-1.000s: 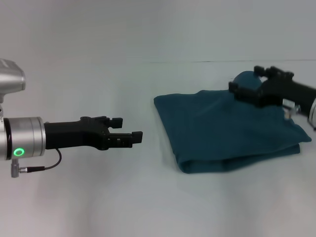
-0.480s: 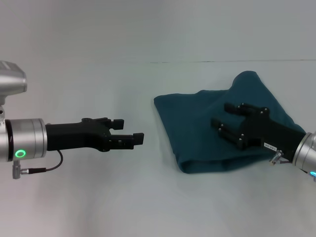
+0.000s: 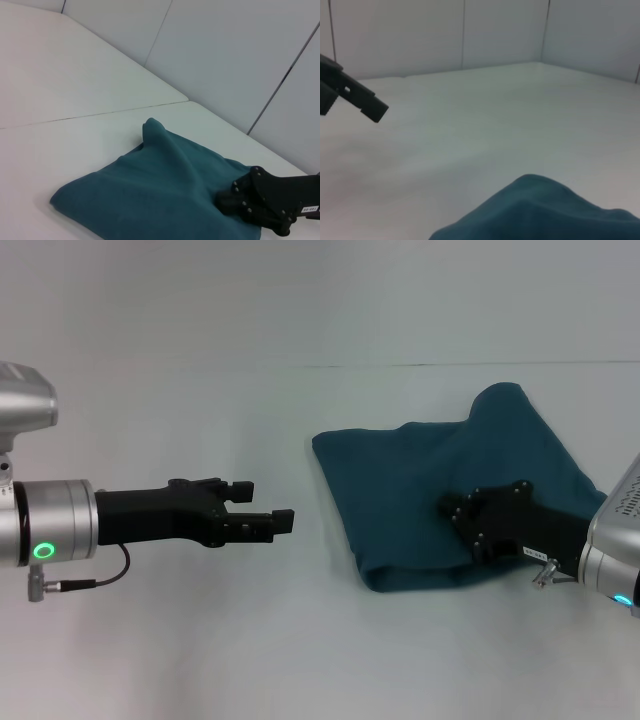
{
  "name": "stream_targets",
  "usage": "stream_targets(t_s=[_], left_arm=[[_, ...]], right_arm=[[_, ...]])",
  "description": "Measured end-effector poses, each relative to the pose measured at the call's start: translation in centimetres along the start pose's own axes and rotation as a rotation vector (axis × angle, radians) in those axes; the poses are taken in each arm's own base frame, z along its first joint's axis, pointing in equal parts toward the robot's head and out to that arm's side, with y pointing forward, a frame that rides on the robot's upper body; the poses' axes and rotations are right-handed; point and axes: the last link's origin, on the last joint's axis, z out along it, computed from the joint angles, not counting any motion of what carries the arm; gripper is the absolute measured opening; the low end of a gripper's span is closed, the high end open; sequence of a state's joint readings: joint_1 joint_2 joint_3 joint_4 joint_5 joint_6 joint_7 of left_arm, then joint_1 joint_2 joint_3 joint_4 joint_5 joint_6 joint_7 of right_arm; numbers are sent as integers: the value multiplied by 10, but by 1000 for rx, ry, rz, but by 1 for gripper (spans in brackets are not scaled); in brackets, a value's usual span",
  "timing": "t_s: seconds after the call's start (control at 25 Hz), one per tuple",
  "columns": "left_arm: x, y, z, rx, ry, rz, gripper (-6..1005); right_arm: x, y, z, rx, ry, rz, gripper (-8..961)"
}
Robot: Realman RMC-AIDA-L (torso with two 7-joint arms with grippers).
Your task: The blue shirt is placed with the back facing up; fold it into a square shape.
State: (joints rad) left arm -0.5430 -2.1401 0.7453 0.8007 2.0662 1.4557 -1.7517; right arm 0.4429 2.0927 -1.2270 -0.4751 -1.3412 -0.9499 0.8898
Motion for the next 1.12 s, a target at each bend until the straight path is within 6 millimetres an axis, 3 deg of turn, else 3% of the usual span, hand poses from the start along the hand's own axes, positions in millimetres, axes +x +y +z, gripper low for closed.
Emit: stream_targets(t_s=[0.2, 0.4, 0.72, 1.12], left_arm=[[-1, 0, 1, 2, -1, -1, 918], [-1, 0, 2, 6, -3, -1, 918], [-2, 1, 2, 3, -3, -4, 917], [-4, 1, 3, 3, -3, -10, 917]], right_arm=[[1, -2, -1, -2, 15, -7, 65], [1, -2, -1, -7, 24, -10, -1], [-29, 4, -12, -78, -139, 4, -1], [-20, 12, 24, -110, 28, -42, 0]])
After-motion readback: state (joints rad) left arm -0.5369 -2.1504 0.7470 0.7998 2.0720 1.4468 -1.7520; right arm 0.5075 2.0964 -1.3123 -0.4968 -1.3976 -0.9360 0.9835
